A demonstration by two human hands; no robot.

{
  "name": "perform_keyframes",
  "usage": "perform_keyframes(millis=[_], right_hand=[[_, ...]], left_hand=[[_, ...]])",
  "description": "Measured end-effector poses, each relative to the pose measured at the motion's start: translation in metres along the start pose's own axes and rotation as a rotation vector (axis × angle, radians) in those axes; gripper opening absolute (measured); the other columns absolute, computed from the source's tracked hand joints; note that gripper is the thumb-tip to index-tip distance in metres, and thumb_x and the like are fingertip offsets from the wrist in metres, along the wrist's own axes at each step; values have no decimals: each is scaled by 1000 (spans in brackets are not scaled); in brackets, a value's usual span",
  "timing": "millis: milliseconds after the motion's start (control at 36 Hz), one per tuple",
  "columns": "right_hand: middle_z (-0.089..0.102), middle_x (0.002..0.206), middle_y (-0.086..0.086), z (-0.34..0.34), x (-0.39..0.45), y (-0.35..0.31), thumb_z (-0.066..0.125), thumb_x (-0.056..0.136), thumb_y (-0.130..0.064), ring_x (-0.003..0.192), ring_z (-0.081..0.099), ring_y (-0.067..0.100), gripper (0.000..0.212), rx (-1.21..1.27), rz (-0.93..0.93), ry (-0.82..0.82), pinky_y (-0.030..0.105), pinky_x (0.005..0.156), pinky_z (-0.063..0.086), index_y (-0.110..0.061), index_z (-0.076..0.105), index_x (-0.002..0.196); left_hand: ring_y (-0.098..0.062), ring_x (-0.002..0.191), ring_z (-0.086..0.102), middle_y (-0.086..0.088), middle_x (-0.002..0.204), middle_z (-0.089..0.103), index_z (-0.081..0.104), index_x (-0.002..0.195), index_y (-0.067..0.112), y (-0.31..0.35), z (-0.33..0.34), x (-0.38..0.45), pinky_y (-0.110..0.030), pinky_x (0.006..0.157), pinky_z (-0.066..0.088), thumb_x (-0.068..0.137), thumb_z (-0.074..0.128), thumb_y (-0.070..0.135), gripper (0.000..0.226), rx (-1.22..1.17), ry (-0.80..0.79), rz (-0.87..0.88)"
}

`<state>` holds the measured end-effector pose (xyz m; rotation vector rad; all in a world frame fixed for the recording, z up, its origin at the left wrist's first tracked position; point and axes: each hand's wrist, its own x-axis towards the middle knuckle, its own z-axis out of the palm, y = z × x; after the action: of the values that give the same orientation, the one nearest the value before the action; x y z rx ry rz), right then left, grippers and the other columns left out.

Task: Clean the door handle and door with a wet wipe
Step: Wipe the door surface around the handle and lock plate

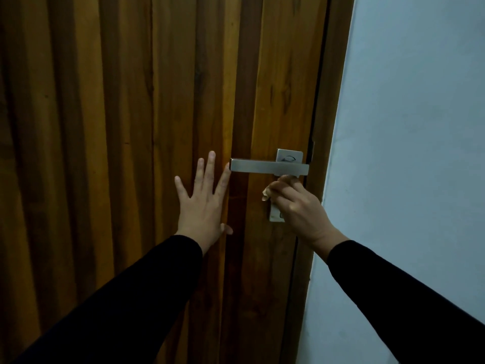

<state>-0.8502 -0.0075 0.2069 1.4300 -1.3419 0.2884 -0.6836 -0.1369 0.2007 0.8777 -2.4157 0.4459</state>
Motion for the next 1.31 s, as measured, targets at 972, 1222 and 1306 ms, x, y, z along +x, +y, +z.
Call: perform_keyframes(millis=[972, 1222, 1306], right_hand=[[66, 88, 12, -20, 3, -2, 74, 75, -9, 91, 60, 30, 7, 250, 240, -138, 34, 75, 51, -3, 70, 77], [67, 84, 18, -23, 7, -5, 76, 68, 3, 87, 62, 37, 10, 239, 297, -149, 40, 71, 55, 0, 70, 76], [68, 84, 20, -23, 6, -4, 76, 66, 5, 85, 63, 38, 12, 227, 327, -156, 41, 70, 55, 1, 70, 76]], left_hand=[[-31, 133, -37, -11, 139, -51, -39, 137, 24, 2, -2, 1, -66, 107, -2, 66, 75, 56, 138, -41, -27, -18], [-32, 134, -37, -12, 139, -51, -40, 136, 24, 2, -2, 2, -66, 107, -1, 66, 74, 57, 138, -30, -24, -23], [-31, 133, -38, -12, 139, -52, -40, 137, 24, 3, -2, 1, -66, 107, -1, 66, 74, 56, 138, -26, -27, -25]])
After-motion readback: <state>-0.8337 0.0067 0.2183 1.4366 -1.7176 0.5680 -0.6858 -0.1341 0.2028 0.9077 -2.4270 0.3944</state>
